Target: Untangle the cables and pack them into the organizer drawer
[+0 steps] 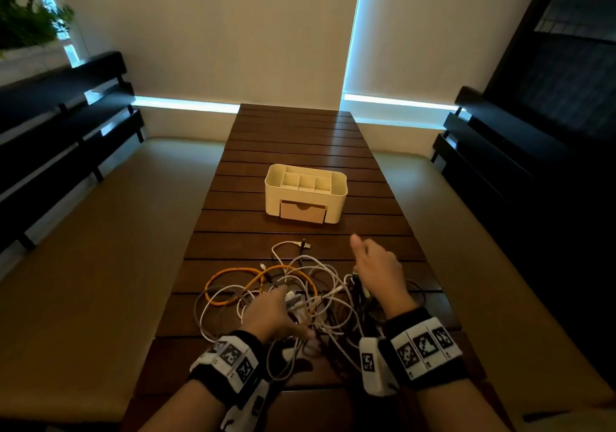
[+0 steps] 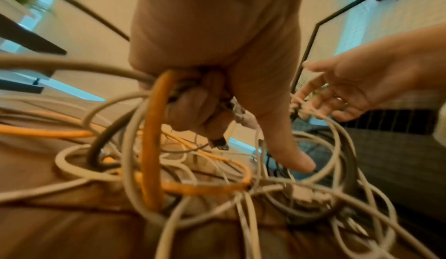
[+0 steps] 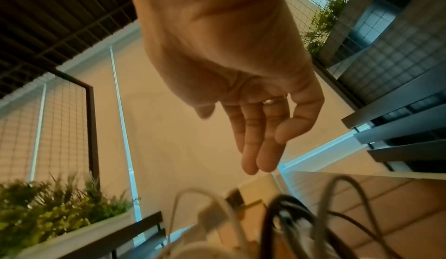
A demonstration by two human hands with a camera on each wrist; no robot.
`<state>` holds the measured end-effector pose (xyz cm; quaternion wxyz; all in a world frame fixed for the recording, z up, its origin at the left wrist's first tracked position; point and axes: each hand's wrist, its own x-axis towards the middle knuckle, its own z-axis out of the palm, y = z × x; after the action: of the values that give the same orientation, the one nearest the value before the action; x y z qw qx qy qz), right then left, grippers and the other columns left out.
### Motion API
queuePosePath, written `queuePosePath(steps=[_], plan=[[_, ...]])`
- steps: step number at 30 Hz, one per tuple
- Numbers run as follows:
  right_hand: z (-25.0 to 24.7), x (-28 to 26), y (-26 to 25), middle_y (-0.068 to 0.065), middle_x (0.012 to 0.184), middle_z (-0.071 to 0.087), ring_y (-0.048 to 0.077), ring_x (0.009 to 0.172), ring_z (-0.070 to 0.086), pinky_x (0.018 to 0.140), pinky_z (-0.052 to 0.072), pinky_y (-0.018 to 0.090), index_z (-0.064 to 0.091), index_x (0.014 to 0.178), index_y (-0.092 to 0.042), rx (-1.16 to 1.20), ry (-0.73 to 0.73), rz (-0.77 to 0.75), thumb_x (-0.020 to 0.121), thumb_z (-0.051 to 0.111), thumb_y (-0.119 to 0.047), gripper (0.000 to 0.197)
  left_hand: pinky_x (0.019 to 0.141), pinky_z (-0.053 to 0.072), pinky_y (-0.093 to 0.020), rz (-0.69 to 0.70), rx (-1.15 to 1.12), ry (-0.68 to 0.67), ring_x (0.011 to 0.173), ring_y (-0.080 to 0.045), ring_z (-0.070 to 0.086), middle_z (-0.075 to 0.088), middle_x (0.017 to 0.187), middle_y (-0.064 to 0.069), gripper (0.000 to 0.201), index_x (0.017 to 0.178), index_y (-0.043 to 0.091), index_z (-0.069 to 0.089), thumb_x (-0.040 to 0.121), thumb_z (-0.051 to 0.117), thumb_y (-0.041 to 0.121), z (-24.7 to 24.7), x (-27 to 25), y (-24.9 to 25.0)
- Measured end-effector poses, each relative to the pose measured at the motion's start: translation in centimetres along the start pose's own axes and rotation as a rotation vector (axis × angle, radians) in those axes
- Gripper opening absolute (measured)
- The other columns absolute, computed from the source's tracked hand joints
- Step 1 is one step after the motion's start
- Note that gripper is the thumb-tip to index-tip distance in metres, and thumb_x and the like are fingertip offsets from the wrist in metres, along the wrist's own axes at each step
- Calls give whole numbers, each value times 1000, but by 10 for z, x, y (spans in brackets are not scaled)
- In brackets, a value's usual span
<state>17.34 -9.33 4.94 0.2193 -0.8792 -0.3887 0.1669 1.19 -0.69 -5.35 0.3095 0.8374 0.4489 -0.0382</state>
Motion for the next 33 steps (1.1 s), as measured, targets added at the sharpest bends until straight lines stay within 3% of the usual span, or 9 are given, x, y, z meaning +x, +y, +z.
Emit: queuePosePath(steps=[5, 11, 14, 17, 21, 26, 28, 31, 33], plan=[[23, -1, 31, 8, 127, 35, 28, 110, 50, 86, 41, 34, 50, 117, -17, -267, -316, 37, 83, 61, -51, 49, 78, 49, -32, -19, 179, 97, 99, -21, 60, 64, 103, -1, 38, 92, 22, 54, 72, 66, 53, 27, -5, -10], [28, -1, 73, 12, 137, 20, 32, 108, 52, 89, 46, 36, 56, 109, -20, -218, -302, 160, 82, 61, -55, 45, 71, 49, -31, -119, 219, 147, 91, -21, 63, 66, 94, -2, 31, 93, 21, 64, 83, 56, 49, 10, 7, -39], [24, 8, 99, 12, 134, 39, 31, 104, 55, 82, 52, 39, 56, 82, -16, 114, -274, 263, 86, 64, -41, 27, 69, 44, -30, -179, 215, 171, 96, -22, 63, 67, 101, -3, 33, 102, 22, 64, 85, 54, 48, 2, 14, -53], [16, 15, 113, 20, 110, 61, 33, 93, 61, 84, 53, 51, 60, 88, -4, 661, -138, 395, 93, 57, -24, 20, 68, 41, -30, -220, 216, 171, 96, -23, 62, 62, 94, -3, 31, 91, 17, 58, 87, 55, 47, 0, 13, -52], [-9, 20, 102, 9, 90, 64, 26, 84, 61, 73, 49, 39, 58, 89, -8, 1303, -10, 433, 97, 49, -31, 26, 67, 41, -30, -233, 212, 160, 95, -23, 61, 61, 93, -4, 31, 85, 16, 52, 87, 56, 47, -2, 10, -48], [-10, 29, 79, 11, 117, 44, 26, 105, 48, 90, 43, 40, 51, 101, -14, 467, -56, 215, 79, 73, -31, 35, 68, 42, -30, -237, 200, 143, 96, -23, 61, 64, 102, -6, 31, 88, 16, 54, 87, 57, 47, -2, 7, -47], [12, 29, 80, 11, 137, 34, 31, 124, 41, 103, 41, 43, 46, 127, -17, 117, -228, 171, 72, 80, -30, 66, 71, 44, -30, -244, 202, 135, 98, -23, 61, 64, 104, -6, 32, 94, 14, 57, 87, 57, 45, -2, 5, -45], [50, 21, 93, 9, 152, 23, 34, 138, 28, 110, 34, 45, 14, 149, -19, -147, -435, 165, 72, 80, -27, 101, 74, 46, -30, -249, 198, 118, 98, -23, 61, 64, 104, -6, 33, 96, 13, 59, 86, 60, 45, -4, 0, -42], [64, 17, 108, 8, 145, 37, 32, 133, 37, 106, 39, 44, 27, 145, -18, -197, -341, 139, 71, 79, -23, 91, 75, 47, -30, -253, 193, 107, 98, -23, 62, 64, 103, -6, 34, 96, 13, 59, 85, 61, 45, -5, -2, -42]])
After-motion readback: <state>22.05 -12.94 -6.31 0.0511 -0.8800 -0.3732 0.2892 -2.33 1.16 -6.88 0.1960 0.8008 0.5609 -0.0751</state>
